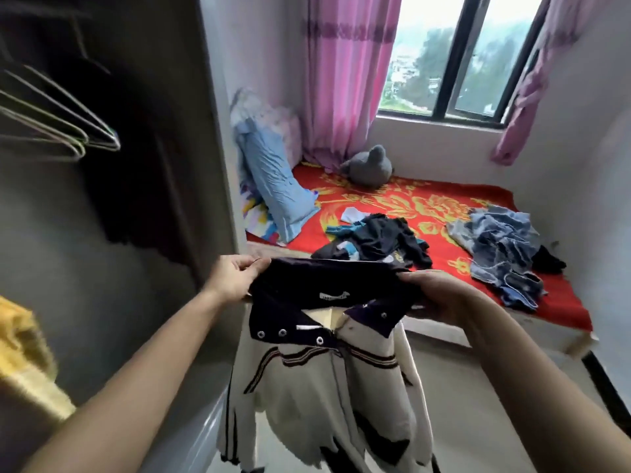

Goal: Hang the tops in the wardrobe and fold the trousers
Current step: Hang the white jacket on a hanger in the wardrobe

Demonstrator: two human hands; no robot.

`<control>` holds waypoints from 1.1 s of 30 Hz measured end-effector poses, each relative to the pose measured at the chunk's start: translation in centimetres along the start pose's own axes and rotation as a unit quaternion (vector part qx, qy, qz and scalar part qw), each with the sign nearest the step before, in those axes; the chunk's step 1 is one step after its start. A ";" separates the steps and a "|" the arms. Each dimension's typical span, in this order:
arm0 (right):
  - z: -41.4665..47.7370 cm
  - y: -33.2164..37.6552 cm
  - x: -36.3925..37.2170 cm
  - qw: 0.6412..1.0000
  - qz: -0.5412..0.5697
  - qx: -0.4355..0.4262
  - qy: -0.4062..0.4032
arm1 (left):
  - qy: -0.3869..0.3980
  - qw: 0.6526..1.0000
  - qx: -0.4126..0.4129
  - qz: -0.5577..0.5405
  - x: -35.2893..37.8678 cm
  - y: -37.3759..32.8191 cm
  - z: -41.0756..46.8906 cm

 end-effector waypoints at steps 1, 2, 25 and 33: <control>1.3 1.2 1.3 0.999 -0.023 -0.010 0.022 | -0.017 0.999 -0.019 -0.042 -1.4 0.8 -0.1; 2.4 2.3 2.7 0.999 -0.034 -0.017 0.039 | -0.031 0.996 -0.034 -0.073 -2.8 1.3 -0.1; 19.6 21.2 36.1 0.900 -0.206 -0.186 0.336 | -0.304 0.895 -0.150 -0.290 -22.7 3.2 2.8; 21.5 23.6 44.4 0.858 -0.285 -0.197 0.379 | -0.465 0.873 -0.127 -0.079 -27.3 3.0 1.2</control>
Point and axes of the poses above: each hand's wrist, its own z-axis towards the middle knuckle, its own x-axis out of the palm, y = z × x, the point moved 8 cm from there along z, towards the middle knuckle, and after that the axes turned 5 degrees about -z, right-handed, at the moved point
